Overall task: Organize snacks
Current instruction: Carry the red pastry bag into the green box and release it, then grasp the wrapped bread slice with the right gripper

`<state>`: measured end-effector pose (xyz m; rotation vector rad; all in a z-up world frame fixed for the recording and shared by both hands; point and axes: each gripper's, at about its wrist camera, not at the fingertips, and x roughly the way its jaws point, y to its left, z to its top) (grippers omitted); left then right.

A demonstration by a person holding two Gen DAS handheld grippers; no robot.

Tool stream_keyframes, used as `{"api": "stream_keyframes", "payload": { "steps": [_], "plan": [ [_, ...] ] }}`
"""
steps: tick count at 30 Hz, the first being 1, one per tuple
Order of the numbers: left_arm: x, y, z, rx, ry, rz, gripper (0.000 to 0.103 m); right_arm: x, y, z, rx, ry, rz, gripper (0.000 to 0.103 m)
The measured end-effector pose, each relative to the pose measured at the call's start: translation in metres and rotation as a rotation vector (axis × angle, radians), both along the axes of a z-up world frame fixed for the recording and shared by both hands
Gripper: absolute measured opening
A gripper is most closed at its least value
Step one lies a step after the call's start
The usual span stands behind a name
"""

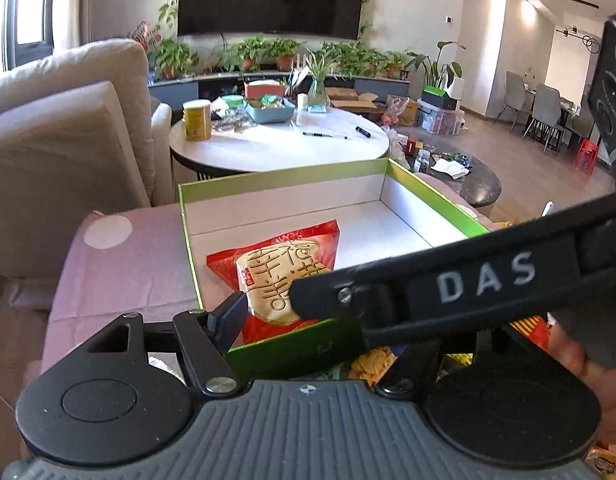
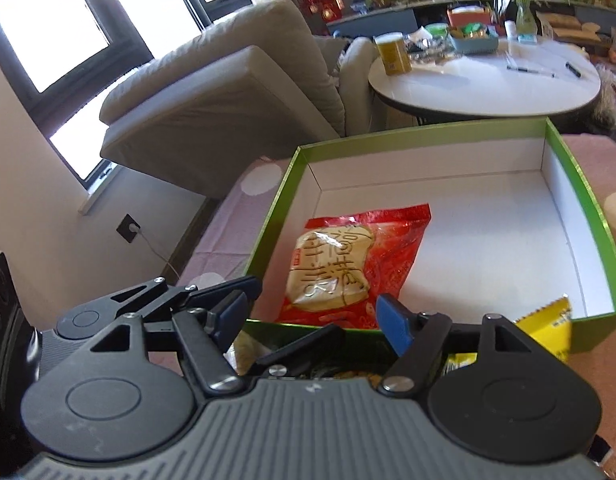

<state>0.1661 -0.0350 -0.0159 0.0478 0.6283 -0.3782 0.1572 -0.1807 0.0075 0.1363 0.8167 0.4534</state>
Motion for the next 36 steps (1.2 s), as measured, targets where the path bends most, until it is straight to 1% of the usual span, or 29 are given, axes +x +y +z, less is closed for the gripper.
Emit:
{"api": "stream_keyframes", "payload": {
  "steps": [4, 7, 11, 13, 15, 17, 20, 23, 28, 33, 36],
  "plan": [
    [-0.018, 0.010, 0.007, -0.010, -0.026, 0.028, 0.070, -0.018, 0.000, 0.010, -0.013, -0.050, 0.002, 0.075],
    [-0.029, 0.019, 0.009, -0.008, -0.045, 0.061, 0.070, -0.033, 0.002, 0.016, -0.024, -0.089, 0.004, 0.075],
    [-0.042, 0.036, 0.006, -0.029, -0.035, 0.106, 0.071, -0.048, 0.002, 0.018, -0.025, -0.111, 0.009, 0.075],
    [-0.046, 0.044, 0.002, -0.025, -0.032, 0.137, 0.072, -0.054, 0.003, 0.017, -0.021, -0.114, 0.011, 0.075],
    [-0.049, 0.053, -0.003, -0.014, -0.029, 0.171, 0.072, -0.059, 0.004, 0.015, -0.018, -0.112, 0.012, 0.075],
    [-0.048, 0.063, -0.008, -0.021, -0.014, 0.207, 0.072, -0.064, 0.006, 0.012, -0.016, -0.105, 0.016, 0.075],
    [-0.042, 0.077, -0.017, -0.043, 0.012, 0.256, 0.072, -0.070, 0.006, 0.007, -0.017, -0.093, 0.018, 0.075],
    [-0.034, 0.089, -0.026, -0.038, 0.024, 0.297, 0.072, -0.074, 0.006, 0.003, -0.018, -0.079, 0.018, 0.075],
    [-0.021, 0.102, -0.042, -0.032, 0.042, 0.320, 0.073, -0.076, 0.012, -0.010, -0.033, -0.050, 0.036, 0.075],
    [-0.004, 0.115, -0.055, -0.070, 0.064, 0.342, 0.073, -0.075, 0.024, -0.024, -0.044, -0.010, 0.076, 0.075],
    [0.001, 0.117, -0.059, -0.087, 0.072, 0.328, 0.073, -0.076, 0.030, -0.029, -0.050, 0.009, 0.102, 0.075]
  ]
}}
